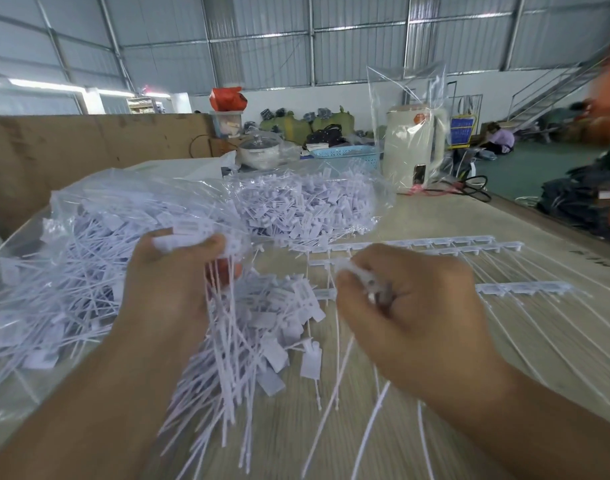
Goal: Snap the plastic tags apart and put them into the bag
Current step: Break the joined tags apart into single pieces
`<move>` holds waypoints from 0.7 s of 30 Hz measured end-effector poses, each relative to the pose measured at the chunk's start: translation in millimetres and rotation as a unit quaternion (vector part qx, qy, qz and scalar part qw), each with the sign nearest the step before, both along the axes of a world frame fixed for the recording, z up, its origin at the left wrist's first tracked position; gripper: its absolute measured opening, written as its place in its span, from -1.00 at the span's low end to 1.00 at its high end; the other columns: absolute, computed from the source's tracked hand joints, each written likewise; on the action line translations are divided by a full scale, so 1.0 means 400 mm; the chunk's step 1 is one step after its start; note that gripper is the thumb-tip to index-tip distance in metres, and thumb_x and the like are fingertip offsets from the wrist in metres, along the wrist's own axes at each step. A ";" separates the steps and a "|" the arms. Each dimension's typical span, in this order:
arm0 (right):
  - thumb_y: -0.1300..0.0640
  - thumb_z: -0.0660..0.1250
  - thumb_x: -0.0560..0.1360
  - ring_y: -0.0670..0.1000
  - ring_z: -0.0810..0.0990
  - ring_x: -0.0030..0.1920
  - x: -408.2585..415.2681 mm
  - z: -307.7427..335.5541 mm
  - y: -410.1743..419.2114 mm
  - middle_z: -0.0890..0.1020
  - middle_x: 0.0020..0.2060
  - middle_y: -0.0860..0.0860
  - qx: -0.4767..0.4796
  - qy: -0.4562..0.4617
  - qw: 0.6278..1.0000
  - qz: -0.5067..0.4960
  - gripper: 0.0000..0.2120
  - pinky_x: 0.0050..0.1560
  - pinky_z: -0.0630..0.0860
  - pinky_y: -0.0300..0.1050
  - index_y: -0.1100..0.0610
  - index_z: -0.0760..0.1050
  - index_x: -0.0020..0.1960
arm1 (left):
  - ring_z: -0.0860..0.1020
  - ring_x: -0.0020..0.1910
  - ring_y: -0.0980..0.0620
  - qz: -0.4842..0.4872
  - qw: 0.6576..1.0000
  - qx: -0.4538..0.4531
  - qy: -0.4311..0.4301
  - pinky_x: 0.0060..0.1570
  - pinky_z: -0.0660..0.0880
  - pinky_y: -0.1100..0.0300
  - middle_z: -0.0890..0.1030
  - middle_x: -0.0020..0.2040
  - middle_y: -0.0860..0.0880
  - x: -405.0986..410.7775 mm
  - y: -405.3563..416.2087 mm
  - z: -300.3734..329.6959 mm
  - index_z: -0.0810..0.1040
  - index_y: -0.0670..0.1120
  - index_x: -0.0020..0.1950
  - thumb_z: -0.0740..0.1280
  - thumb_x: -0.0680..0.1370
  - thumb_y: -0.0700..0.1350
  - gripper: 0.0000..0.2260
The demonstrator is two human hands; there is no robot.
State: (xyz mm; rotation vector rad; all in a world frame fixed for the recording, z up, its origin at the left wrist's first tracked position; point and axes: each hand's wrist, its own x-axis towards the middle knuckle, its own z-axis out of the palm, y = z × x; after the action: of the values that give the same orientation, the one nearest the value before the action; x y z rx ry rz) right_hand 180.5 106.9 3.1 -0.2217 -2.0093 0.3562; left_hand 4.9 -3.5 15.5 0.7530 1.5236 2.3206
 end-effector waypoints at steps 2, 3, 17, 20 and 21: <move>0.10 0.34 0.50 -0.03 0.30 -0.57 -0.005 0.004 0.022 0.32 -0.59 0.01 -0.066 -0.005 0.997 0.030 -0.70 -0.55 0.23 -0.19 0.16 0.45 -0.38 | 0.62 -0.33 0.00 -0.014 1.000 0.023 -0.003 -0.29 0.56 0.08 0.62 -0.30 -0.02 0.011 0.001 0.002 0.46 -0.13 -0.08 0.38 0.49 -0.35 -0.84; 0.11 0.36 0.52 -0.06 0.30 -0.57 -0.011 0.002 0.029 0.36 -0.58 0.02 -0.095 -0.023 0.994 0.054 -0.72 -0.54 0.22 -0.20 0.18 0.49 -0.33 | 0.65 -0.31 -0.01 -0.005 1.000 0.024 0.004 -0.30 0.58 0.07 0.64 -0.26 -0.04 0.025 0.012 -0.002 0.46 -0.11 -0.05 0.40 0.47 -0.33 -0.81; 0.04 0.33 0.54 -0.13 0.41 -0.60 -0.019 -0.028 0.039 0.47 -0.56 -0.14 -0.125 -0.153 0.971 0.137 -0.74 -0.52 0.31 -0.24 -0.03 0.46 0.23 | 0.67 -0.21 -0.11 -0.131 0.988 -0.056 0.057 -0.34 0.55 0.07 0.70 -0.12 -0.13 0.126 0.050 -0.051 0.59 0.02 0.02 0.45 0.36 -0.06 -0.75; 0.06 0.34 0.54 -0.14 0.43 -0.58 -0.017 -0.025 0.040 0.50 -0.53 -0.15 -0.135 -0.152 0.969 0.139 -0.78 -0.52 0.20 -0.38 -0.04 0.51 0.19 | 0.67 -0.20 -0.13 -0.172 0.984 -0.038 -0.004 -0.33 0.57 0.04 0.69 -0.08 -0.19 0.124 0.048 -0.046 0.60 -0.10 0.11 0.48 0.34 -0.17 -0.65; 0.07 0.34 0.54 -0.14 0.44 -0.57 -0.016 -0.024 0.041 0.52 -0.51 -0.14 -0.139 -0.148 0.969 0.141 -0.79 -0.51 0.20 -0.39 -0.02 0.52 0.17 | 0.67 -0.18 -0.15 -0.199 0.979 -0.034 -0.029 -0.32 0.59 0.03 0.69 -0.05 -0.23 0.124 0.047 -0.043 0.61 -0.14 0.13 0.51 0.31 -0.21 -0.62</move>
State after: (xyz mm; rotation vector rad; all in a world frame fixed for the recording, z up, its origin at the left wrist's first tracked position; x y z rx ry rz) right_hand 174.0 123.1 -6.5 -0.1699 -2.2874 0.8315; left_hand 54.5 15.1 -1.6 0.8722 1.2807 1.9687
